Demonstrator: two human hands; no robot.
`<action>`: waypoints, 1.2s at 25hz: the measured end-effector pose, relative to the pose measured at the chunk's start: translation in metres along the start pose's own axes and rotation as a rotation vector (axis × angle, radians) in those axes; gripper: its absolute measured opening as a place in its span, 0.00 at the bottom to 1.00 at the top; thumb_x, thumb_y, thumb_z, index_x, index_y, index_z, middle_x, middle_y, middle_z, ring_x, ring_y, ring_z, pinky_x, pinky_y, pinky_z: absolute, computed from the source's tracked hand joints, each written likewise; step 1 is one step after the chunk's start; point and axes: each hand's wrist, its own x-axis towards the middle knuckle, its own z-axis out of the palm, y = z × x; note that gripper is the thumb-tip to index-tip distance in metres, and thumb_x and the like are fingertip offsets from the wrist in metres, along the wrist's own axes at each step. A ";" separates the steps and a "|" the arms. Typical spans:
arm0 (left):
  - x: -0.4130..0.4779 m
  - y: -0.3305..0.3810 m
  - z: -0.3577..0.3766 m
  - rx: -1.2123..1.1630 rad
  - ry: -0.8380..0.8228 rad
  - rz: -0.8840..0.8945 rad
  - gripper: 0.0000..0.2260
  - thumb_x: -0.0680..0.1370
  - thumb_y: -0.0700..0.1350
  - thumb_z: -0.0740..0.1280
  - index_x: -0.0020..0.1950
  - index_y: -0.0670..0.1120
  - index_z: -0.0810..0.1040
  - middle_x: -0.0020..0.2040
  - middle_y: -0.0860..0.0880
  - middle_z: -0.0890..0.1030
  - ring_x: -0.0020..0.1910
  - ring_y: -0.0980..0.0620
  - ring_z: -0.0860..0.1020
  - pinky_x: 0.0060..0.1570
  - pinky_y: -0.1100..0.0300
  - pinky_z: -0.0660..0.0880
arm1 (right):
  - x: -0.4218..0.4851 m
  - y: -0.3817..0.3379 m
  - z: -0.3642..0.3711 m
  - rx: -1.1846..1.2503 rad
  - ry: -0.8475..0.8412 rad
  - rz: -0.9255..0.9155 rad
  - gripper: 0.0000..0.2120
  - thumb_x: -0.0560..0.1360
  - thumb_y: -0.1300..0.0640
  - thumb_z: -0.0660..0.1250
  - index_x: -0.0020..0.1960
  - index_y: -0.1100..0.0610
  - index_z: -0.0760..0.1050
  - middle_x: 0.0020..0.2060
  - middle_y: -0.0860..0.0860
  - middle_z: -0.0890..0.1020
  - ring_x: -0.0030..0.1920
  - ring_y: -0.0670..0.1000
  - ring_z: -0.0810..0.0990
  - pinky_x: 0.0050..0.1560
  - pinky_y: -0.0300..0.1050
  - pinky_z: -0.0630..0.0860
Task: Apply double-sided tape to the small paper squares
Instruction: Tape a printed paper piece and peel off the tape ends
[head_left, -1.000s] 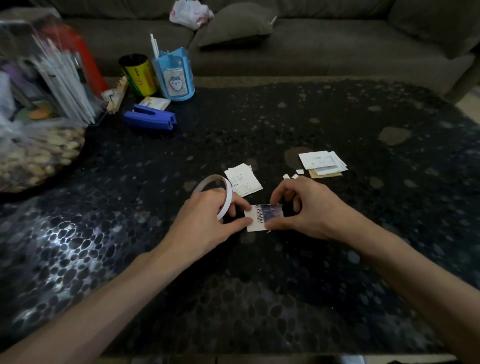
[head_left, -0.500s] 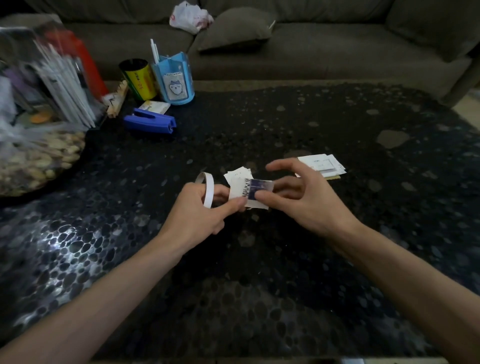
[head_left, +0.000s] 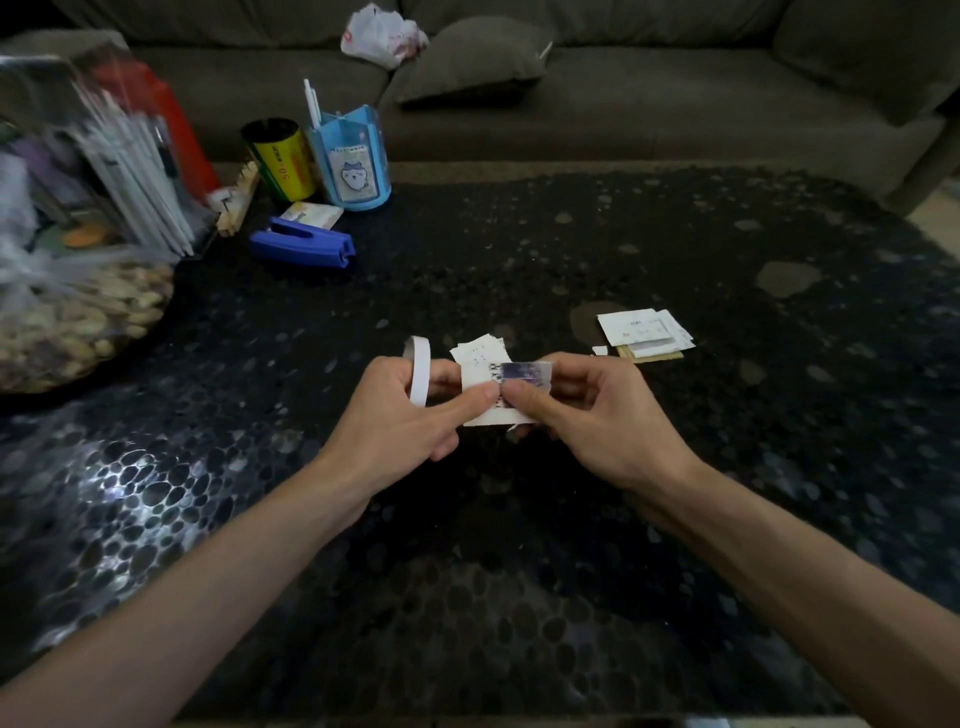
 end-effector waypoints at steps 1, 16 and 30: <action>-0.001 0.000 0.001 -0.002 -0.011 0.004 0.05 0.80 0.47 0.73 0.51 0.50 0.88 0.42 0.49 0.88 0.26 0.55 0.70 0.29 0.67 0.69 | 0.000 0.000 -0.001 -0.023 -0.012 -0.012 0.06 0.80 0.59 0.72 0.56 0.56 0.86 0.48 0.48 0.89 0.48 0.47 0.88 0.50 0.41 0.83; -0.003 0.005 0.003 0.095 0.033 0.076 0.05 0.80 0.46 0.72 0.53 0.48 0.87 0.34 0.56 0.85 0.27 0.62 0.78 0.30 0.72 0.71 | -0.002 -0.004 -0.003 -0.011 0.082 0.004 0.04 0.79 0.57 0.73 0.51 0.54 0.87 0.45 0.46 0.89 0.49 0.46 0.88 0.52 0.43 0.83; -0.006 0.009 0.001 -0.005 0.060 0.079 0.07 0.79 0.46 0.72 0.54 0.46 0.86 0.35 0.50 0.85 0.25 0.59 0.76 0.27 0.70 0.70 | -0.003 -0.005 0.000 0.056 0.049 0.037 0.07 0.78 0.54 0.75 0.55 0.54 0.86 0.49 0.47 0.89 0.47 0.42 0.87 0.43 0.33 0.78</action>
